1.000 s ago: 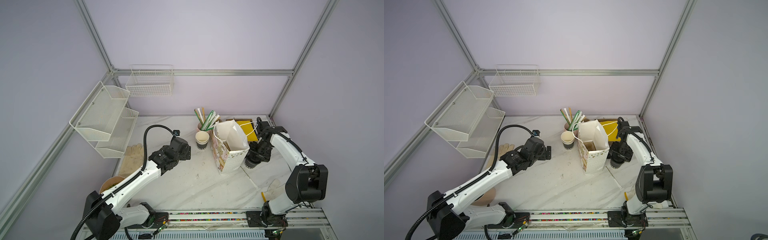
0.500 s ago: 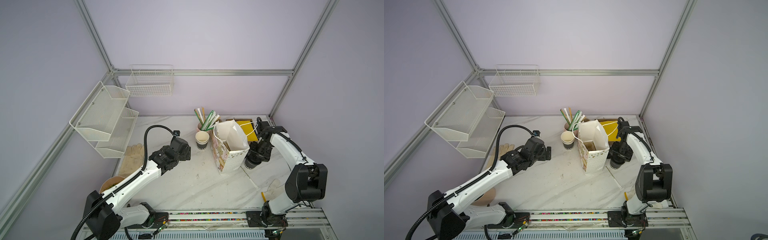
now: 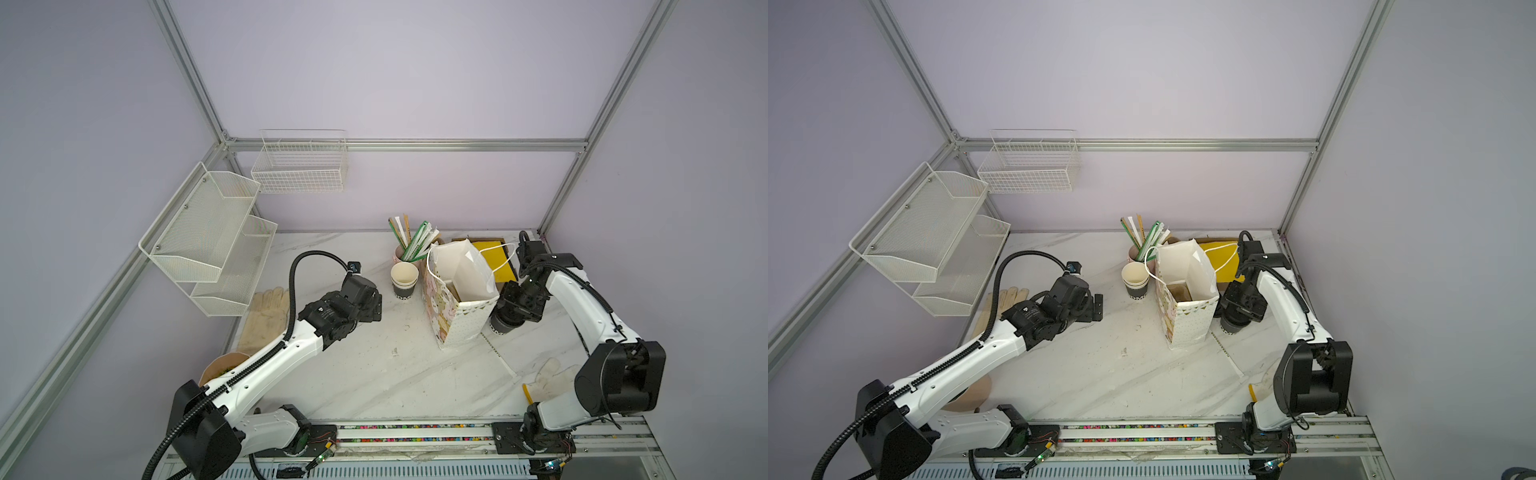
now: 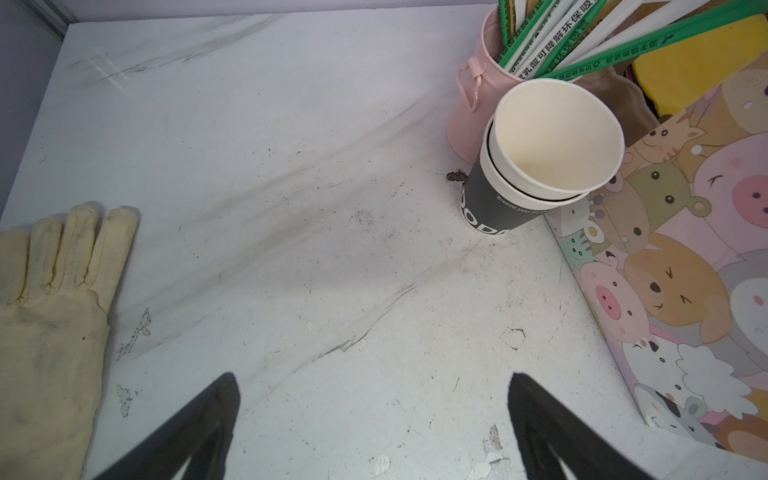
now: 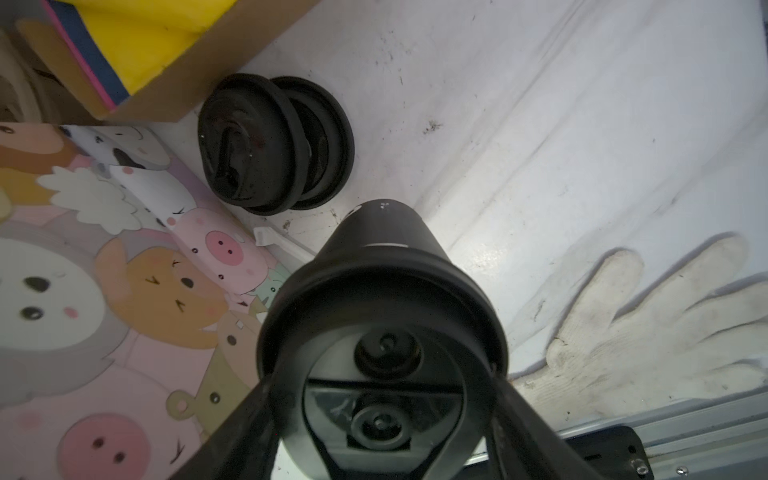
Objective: Pack the takeout coffee
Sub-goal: 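Raise the held black-lidded cup high with the right gripper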
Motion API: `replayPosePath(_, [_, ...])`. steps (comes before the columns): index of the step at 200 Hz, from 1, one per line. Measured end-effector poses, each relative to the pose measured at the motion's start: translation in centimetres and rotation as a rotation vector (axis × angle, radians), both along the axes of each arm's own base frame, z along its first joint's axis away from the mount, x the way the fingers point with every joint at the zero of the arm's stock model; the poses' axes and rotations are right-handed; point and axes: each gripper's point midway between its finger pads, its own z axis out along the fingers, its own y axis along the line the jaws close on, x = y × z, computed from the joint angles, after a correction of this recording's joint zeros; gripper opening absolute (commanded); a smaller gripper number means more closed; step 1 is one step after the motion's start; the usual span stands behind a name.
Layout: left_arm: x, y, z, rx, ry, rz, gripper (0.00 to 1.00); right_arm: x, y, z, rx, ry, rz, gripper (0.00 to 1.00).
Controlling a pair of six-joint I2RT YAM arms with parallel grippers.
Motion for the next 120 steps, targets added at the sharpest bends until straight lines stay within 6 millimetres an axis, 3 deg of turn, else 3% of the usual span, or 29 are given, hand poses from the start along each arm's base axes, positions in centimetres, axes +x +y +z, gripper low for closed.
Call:
replayPosePath(45, [0.0, 0.0, 0.0, -0.003, 0.002, -0.002, 1.00, -1.3, -1.9, 4.3, -0.097, -0.108, -0.033, 0.66])
replayPosePath(89, [0.0, 0.1, -0.1, -0.012, 0.005, 0.006, 1.00, -1.8, -4.1, 12.7, -0.194, -0.331, -0.094, 0.66])
replayPosePath(120, [0.0, 0.0, -0.1, -0.014, 0.006, 0.005, 1.00, -1.9, -4.3, 18.3, -0.198, -0.482, -0.112, 0.66])
